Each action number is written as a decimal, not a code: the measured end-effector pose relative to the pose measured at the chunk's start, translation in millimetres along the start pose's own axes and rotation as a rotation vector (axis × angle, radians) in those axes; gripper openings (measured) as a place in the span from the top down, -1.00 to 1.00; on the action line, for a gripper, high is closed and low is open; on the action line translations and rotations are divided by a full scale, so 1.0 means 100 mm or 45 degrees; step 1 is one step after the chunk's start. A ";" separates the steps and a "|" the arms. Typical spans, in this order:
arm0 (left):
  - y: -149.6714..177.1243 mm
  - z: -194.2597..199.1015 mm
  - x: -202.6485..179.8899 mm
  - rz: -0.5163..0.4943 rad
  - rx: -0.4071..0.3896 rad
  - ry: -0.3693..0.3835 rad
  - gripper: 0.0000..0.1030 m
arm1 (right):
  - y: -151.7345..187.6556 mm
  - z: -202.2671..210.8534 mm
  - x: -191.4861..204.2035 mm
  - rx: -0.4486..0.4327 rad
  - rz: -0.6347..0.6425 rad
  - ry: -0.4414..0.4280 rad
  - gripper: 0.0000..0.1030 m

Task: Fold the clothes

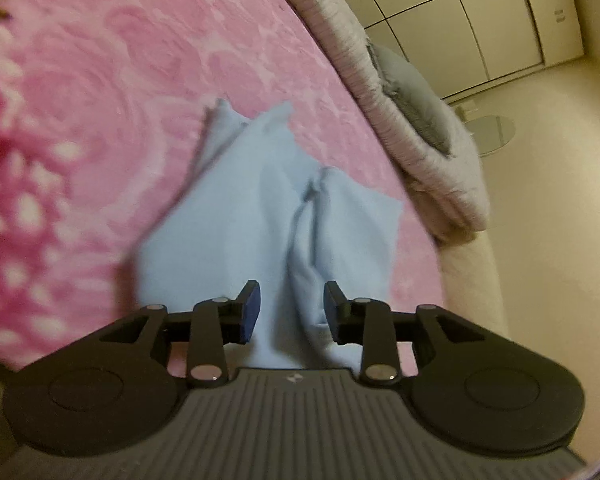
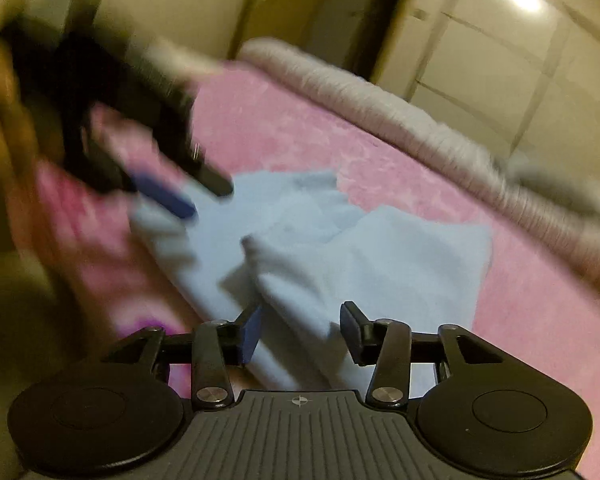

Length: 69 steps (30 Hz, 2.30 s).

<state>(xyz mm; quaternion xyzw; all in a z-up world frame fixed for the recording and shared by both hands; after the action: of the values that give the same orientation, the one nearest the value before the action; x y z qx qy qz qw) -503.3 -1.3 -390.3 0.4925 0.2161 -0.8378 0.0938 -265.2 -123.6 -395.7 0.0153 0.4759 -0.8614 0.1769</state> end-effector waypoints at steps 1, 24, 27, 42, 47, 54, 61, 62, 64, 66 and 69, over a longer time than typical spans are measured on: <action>-0.02 -0.08 -0.01 0.008 0.013 0.016 0.29 | -0.04 0.09 -0.18 -0.018 -0.165 -0.040 0.11; -0.19 0.04 0.05 -0.430 -0.162 -0.042 0.84 | -0.18 -0.48 -0.63 0.178 -0.892 -0.038 0.19; -0.23 0.01 0.42 -0.247 -0.132 -0.008 0.82 | -0.26 -0.61 -0.29 0.207 -0.695 0.010 0.19; -0.36 0.15 0.30 -0.299 -0.156 0.068 0.87 | 0.14 -0.19 -0.70 0.125 -0.929 -0.051 0.45; -0.29 0.08 0.52 -0.283 -0.135 -0.034 0.85 | 0.10 -0.31 -0.51 0.129 -0.738 -0.039 0.47; -0.33 0.23 0.44 -0.299 -0.190 -0.113 0.67 | 0.13 -0.18 -0.44 0.056 -0.625 0.026 0.46; 0.03 0.66 -0.10 -0.575 -0.274 -0.197 0.67 | 0.14 0.16 -0.35 -0.005 -0.560 0.039 0.46; 0.10 0.62 -0.11 -0.592 -0.243 -0.192 0.67 | 0.16 0.13 -0.30 0.013 -0.545 0.028 0.46; 0.17 0.43 -0.01 -0.612 -0.167 -0.282 0.67 | 0.20 0.04 -0.22 0.070 -0.516 0.033 0.46; 0.24 0.35 0.12 -0.673 -0.146 -0.415 0.71 | 0.17 0.00 -0.18 0.101 -0.443 0.034 0.46; 0.15 0.42 0.08 -0.663 -0.127 -0.422 0.63 | 0.06 -0.01 -0.27 0.169 -0.387 0.002 0.46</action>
<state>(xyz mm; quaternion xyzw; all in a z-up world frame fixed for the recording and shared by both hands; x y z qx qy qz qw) -534.7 -33.8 -383.7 0.2720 0.3578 -0.8909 -0.0661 -237.9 -118.4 -395.9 -0.0444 0.4150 -0.9077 0.0429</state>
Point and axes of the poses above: each gripper's, at about its wrist camera, not at the fingertips, and z roughly against the way its jaws point, x to its left, y to its underside, the point moved 4 cm from there along -z, roughly the way its jaws point, and after that the axes turned 5 degrees about y, right-handed, at the moved point
